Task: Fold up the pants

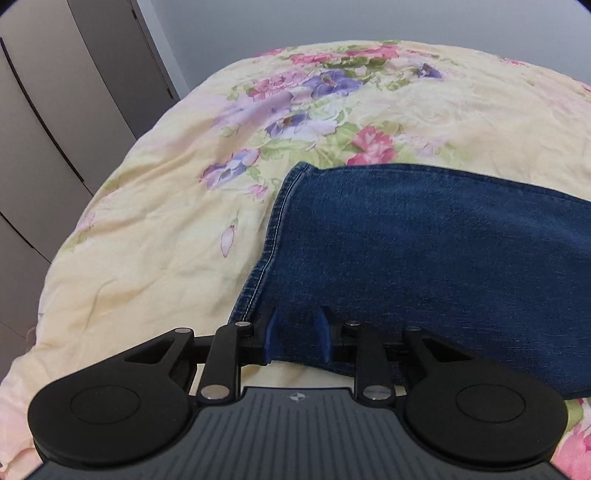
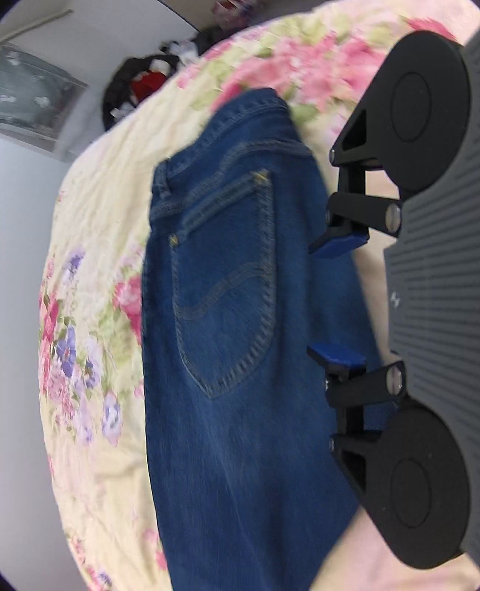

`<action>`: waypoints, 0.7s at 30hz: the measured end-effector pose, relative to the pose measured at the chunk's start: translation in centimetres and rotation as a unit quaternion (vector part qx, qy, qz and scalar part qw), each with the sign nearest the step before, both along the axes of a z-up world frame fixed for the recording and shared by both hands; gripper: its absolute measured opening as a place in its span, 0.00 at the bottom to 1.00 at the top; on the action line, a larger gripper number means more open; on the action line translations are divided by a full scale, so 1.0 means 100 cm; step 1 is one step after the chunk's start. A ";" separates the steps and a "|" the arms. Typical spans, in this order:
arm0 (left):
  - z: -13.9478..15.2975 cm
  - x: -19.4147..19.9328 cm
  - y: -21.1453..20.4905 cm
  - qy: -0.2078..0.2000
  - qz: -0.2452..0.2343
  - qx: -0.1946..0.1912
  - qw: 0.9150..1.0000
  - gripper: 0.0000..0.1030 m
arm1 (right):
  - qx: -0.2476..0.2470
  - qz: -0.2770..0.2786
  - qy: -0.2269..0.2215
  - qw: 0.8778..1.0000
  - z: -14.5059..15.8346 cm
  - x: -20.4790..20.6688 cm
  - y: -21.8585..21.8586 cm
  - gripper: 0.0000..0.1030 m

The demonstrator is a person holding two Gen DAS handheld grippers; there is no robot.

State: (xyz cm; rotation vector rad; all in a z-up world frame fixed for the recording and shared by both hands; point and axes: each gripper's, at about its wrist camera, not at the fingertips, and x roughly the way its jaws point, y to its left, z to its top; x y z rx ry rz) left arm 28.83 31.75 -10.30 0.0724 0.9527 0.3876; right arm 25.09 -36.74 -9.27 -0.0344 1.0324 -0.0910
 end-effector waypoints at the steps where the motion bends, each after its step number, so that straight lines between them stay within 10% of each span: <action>1: 0.006 -0.003 -0.005 -0.008 -0.005 -0.004 1.000 0.30 | 0.018 0.006 0.006 1.000 0.000 -0.007 0.007 0.45; 7: 0.023 -0.016 -0.049 -0.012 -0.061 -0.014 0.998 0.30 | 0.046 0.044 0.028 0.998 -0.029 -0.029 0.052 0.43; 11: 0.022 -0.023 -0.067 -0.007 -0.071 -0.025 0.997 0.30 | 0.032 0.019 0.034 0.999 -0.044 -0.027 0.053 0.07; 21: 0.027 -0.031 -0.086 -0.002 -0.084 -0.033 0.996 0.30 | 0.068 0.011 0.088 0.994 -0.046 -0.035 0.033 0.00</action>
